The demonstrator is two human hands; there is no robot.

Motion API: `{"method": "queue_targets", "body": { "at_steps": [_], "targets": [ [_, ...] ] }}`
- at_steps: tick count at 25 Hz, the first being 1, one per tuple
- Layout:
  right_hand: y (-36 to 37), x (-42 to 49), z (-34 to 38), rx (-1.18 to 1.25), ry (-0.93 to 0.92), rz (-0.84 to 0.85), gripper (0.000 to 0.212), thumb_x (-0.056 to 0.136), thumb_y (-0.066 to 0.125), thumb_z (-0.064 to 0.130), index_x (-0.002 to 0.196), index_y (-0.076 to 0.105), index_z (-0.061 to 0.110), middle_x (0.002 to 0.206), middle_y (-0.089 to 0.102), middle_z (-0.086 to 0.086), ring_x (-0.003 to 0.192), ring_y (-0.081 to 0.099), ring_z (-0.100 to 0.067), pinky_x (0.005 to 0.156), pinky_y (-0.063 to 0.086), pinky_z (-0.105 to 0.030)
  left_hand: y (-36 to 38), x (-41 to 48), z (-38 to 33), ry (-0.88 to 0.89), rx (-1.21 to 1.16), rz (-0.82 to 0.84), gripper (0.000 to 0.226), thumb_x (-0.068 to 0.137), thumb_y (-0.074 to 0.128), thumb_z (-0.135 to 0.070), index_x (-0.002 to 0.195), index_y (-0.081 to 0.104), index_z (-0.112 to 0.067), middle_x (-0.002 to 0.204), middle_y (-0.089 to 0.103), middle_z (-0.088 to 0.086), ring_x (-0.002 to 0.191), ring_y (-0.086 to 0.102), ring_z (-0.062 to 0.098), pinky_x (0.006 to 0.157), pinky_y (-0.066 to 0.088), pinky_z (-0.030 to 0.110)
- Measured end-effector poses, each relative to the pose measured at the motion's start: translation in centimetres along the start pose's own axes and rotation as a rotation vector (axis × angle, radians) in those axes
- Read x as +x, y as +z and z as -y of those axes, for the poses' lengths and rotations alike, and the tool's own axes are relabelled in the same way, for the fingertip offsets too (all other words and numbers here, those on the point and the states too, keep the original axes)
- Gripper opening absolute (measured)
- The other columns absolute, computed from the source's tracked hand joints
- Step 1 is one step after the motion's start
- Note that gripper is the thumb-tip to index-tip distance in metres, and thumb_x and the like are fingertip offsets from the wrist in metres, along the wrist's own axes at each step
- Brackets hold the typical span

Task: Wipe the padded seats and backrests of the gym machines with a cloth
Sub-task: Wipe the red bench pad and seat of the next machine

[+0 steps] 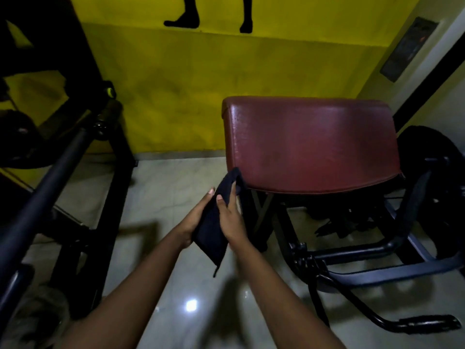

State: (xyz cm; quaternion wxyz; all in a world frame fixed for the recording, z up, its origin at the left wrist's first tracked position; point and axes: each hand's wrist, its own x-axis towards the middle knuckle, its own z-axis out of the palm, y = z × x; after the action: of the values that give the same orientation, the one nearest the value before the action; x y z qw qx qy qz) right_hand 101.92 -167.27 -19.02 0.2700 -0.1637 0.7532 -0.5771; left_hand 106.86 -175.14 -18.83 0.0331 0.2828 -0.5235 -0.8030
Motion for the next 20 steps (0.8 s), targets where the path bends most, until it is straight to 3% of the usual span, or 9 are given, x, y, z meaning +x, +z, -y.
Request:
{"method": "queue_targets", "body": {
  "at_steps": [3, 5, 6, 8, 10, 12, 14, 17, 20],
  "targets": [
    [-2.2, -0.8, 0.4, -0.044, -0.056, 0.273, 0.051, 0.1, 0.031, 0.035, 0.145, 0.006, 0.04, 0.153, 0.019, 0.007, 0.138, 0.023, -0.01, 0.108, 0.023, -0.021, 2.3, -0.5, 1.6, -0.029, -0.326, -0.082, 0.035, 0.096, 0.04, -0.046, 0.105, 0.066, -0.024, 0.087, 0.075, -0.003, 0.084, 0.07, 0.013, 0.074, 0.052, 0.028],
    [-4.5, -0.4, 1.0, -0.173, -0.128, 0.374, 0.051, 0.1, 0.035, 0.031, 0.147, 0.015, 0.032, 0.145, 0.023, 0.014, 0.133, 0.021, -0.001, 0.106, 0.02, -0.015, 3.8, -0.1, 2.5, 0.009, -0.541, -0.141, 0.041, 0.094, 0.042, -0.047, 0.102, 0.072, -0.022, 0.093, 0.075, 0.003, 0.085, 0.071, 0.018, 0.077, 0.051, 0.033],
    [-6.0, 0.5, 1.3, -0.283, -0.212, 0.379, 0.05, 0.1, 0.038, 0.028, 0.147, 0.021, 0.026, 0.146, 0.026, 0.012, 0.135, 0.022, -0.003, 0.106, 0.019, -0.013, 4.4, 0.7, 3.0, 0.032, -0.642, -0.147, 0.046, 0.094, 0.04, -0.049, 0.096, 0.076, -0.021, 0.094, 0.074, 0.006, 0.084, 0.071, 0.02, 0.077, 0.053, 0.035],
    [-9.6, 3.5, 1.6, -0.599, -0.412, 0.297, 0.049, 0.099, 0.041, 0.028, 0.145, 0.027, 0.021, 0.154, 0.023, 0.001, 0.143, 0.016, -0.014, 0.114, 0.015, -0.024, 5.5, 2.9, 4.2, 0.082, -0.768, -0.17, 0.057, 0.094, 0.035, -0.054, 0.095, 0.077, -0.016, 0.096, 0.073, 0.009, 0.085, 0.07, 0.023, 0.077, 0.055, 0.033],
    [-13.3, 7.6, 1.9, -0.954, -0.545, 0.169, 0.051, 0.099, 0.037, 0.037, 0.146, 0.023, 0.027, 0.157, 0.011, 0.0, 0.146, 0.004, -0.018, 0.117, 0.009, -0.039, 6.9, 4.9, 4.7, 0.097, -0.876, -0.25, 0.061, 0.093, 0.035, -0.058, 0.118, 0.065, -0.01, 0.103, 0.069, 0.012, 0.094, 0.065, 0.025, 0.086, 0.05, 0.037],
    [-15.7, 11.2, 2.2, -1.178, -0.635, 0.055, 0.057, 0.095, 0.025, 0.052, 0.148, 0.015, 0.032, 0.158, 0.004, 0.003, 0.146, -0.003, -0.016, 0.117, 0.005, -0.046, 8.1, 7.0, 4.5, 0.078, -0.845, -0.349, 0.067, 0.092, 0.036, -0.058, 0.134, 0.048, -0.007, 0.126, 0.059, 0.012, 0.118, 0.054, 0.027, 0.107, 0.037, 0.041],
    [-16.7, 14.3, 2.1, -1.299, -0.726, -0.002, 0.063, 0.091, 0.014, 0.059, 0.148, 0.011, 0.032, 0.158, 0.003, 0.004, 0.145, -0.004, -0.015, 0.117, 0.005, -0.049, 9.6, 9.1, 4.0, 0.126, -0.77, -0.387, 0.071, 0.09, 0.039, -0.059, 0.139, 0.043, -0.009, 0.137, 0.052, 0.009, 0.128, 0.048, 0.025, 0.115, 0.028, 0.041],
    [-16.7, 16.5, 0.8, -1.335, -0.828, -0.098, 0.06, 0.093, 0.02, 0.056, 0.147, 0.019, 0.03, 0.156, 0.014, 0.003, 0.145, 0.007, -0.016, 0.114, 0.01, -0.049, 10.4, 12.3, 3.5, 0.193, -0.681, -0.409, 0.092, 0.068, 0.058, -0.076, 0.139, 0.044, -0.018, 0.134, 0.057, 0.005, 0.121, 0.056, 0.022, 0.111, 0.035, 0.043],
    [-16.8, 17.0, 0.0, -1.296, -0.897, -0.16, 0.06, 0.092, 0.031, 0.052, 0.147, 0.023, 0.031, 0.155, 0.019, 0.003, 0.144, 0.012, -0.016, 0.115, 0.011, -0.048, 9.4, 14.7, 2.8, 0.189, -0.508, -0.574, 0.094, 0.06, 0.057, -0.082, 0.129, 0.052, -0.019, 0.118, 0.067, 0.006, 0.106, 0.065, 0.022, 0.097, 0.049, 0.043]
  ]
}}
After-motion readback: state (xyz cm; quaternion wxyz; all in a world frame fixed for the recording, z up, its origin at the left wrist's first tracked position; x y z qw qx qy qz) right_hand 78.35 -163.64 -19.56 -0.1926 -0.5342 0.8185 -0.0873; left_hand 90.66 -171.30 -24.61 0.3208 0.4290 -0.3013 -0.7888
